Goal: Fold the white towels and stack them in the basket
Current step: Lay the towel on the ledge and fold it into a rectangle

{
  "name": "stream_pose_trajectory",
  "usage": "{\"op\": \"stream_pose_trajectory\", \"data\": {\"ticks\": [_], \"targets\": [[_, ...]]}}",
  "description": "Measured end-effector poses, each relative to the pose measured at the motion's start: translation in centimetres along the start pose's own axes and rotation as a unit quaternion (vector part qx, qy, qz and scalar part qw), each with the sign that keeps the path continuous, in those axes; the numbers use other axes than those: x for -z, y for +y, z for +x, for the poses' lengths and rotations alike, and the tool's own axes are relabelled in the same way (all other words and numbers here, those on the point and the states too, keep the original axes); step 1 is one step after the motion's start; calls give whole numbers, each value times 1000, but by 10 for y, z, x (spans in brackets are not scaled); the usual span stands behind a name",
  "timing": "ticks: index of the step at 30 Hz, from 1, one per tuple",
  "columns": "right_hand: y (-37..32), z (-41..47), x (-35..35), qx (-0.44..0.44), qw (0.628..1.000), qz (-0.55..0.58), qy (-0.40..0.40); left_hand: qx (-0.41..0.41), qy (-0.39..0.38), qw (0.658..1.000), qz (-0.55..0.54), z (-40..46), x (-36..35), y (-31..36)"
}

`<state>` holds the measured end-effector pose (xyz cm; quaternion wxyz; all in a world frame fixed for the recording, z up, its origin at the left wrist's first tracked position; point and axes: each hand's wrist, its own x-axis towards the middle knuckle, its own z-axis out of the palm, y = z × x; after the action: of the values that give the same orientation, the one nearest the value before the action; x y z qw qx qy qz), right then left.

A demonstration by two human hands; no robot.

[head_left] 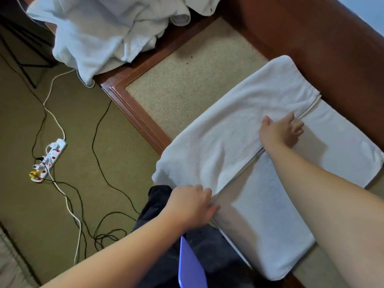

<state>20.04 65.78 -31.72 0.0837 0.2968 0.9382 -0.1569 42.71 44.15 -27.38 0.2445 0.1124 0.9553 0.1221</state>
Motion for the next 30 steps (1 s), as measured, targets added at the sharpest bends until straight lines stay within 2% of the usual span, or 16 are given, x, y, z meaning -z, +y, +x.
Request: {"op": "stream_pose_trajectory", "data": {"ticks": [3,6,9,12,16,19,20,23,25,27,30], "targets": [[3,-24,1,-85,988,126,-6,-30,60,998,-1,19,15,-2],[11,-52,2,-134,965,218,-57,-61,83,994,28,49,19,-2],[22,-83,-4,-170,952,225,-120,-62,68,995,34,80,26,-1],[31,-107,-11,-163,955,184,-168,-94,35,993,62,112,34,2],[29,-138,-5,-161,938,283,-121,-217,34,967,126,154,45,16],[27,-157,0,-181,896,388,-118,-358,18,913,193,189,57,33],[27,-164,0,-181,895,388,-121,-401,-6,890,216,200,63,38],[32,-189,-6,-157,924,311,-157,-495,-93,809,303,231,85,58],[33,-203,-12,-150,930,283,-180,-535,-107,749,375,250,102,75],[32,-214,-15,-173,928,287,-164,-560,-117,694,438,269,115,93],[31,-233,-18,-226,909,330,-114,-562,-123,650,496,297,129,112]]}}
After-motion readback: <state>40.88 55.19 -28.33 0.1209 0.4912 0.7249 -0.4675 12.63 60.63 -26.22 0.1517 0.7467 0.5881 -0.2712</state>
